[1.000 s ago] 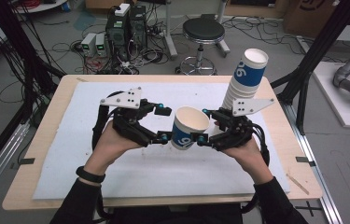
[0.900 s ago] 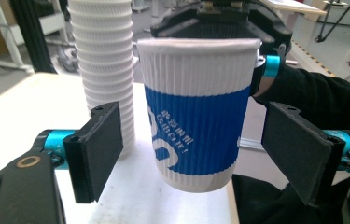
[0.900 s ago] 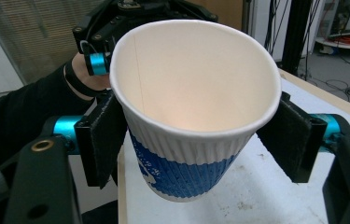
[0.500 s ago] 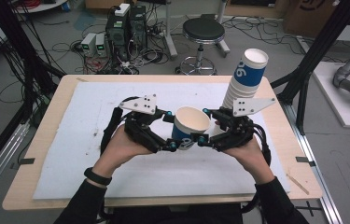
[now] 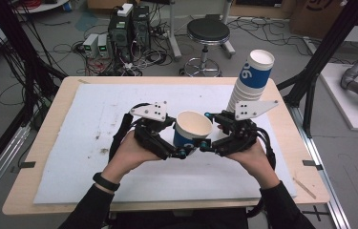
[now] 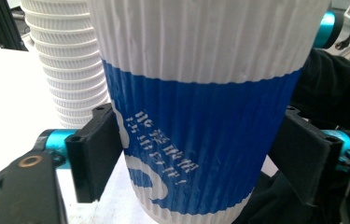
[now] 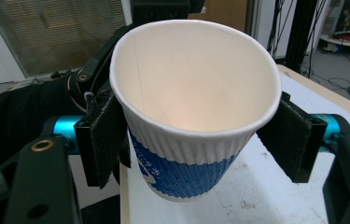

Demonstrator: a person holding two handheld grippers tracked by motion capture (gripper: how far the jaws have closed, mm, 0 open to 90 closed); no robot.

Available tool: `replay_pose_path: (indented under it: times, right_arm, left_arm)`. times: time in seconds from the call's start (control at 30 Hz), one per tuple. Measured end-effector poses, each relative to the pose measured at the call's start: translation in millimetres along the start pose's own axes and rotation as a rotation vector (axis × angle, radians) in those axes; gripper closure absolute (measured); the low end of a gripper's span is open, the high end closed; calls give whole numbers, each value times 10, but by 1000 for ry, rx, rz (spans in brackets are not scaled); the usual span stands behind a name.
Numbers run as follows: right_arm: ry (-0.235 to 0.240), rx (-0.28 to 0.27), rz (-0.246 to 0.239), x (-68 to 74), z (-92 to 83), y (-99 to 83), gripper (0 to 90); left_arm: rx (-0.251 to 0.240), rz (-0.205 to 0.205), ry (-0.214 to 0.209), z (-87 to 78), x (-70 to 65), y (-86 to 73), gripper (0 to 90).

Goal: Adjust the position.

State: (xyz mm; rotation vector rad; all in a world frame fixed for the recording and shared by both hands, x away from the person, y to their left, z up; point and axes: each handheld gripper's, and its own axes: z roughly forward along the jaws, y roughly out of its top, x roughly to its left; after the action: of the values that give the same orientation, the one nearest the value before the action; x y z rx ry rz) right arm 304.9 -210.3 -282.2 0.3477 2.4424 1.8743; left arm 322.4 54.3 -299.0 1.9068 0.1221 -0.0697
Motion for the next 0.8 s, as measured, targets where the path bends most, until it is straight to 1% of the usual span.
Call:
replay_pose_path:
  times: [0.07, 0.2, 0.27, 0.4, 0.5, 0.57, 0.63, 0.73, 0.8]
  right_arm:
    - [2, 4, -1, 3, 7, 0, 267]
    - [1, 21, -7, 4, 13, 5, 267]
    - [2, 33, -10, 4, 16, 6, 266]
    - [9, 54, -14, 9, 46, 2, 267]
    - [12, 56, -14, 12, 62, 1, 267]
    - [12, 58, -12, 12, 56, 0, 267]
    - [10, 52, -18, 6, 60, 1, 267]
    - [11, 51, -9, 13, 53, 2, 267]
    - [9, 53, -12, 11, 53, 2, 266]
  left_arm:
    - [2, 8, -4, 5, 0, -3, 252]
    - [1, 4, -2, 12, -5, -2, 250]
    - [-9, 5, 6, 7, -9, 1, 242]
    - [-4, 6, 1, 14, -11, 3, 242]
    - [-6, 6, -5, 19, -12, 3, 252]
    - [-14, -4, -7, 18, -11, 1, 256]
    - [-17, -2, -6, 14, -8, 0, 257]
    - [-24, -6, -9, 18, -8, -4, 261]
    - [-25, -7, -11, 20, -5, -6, 263]
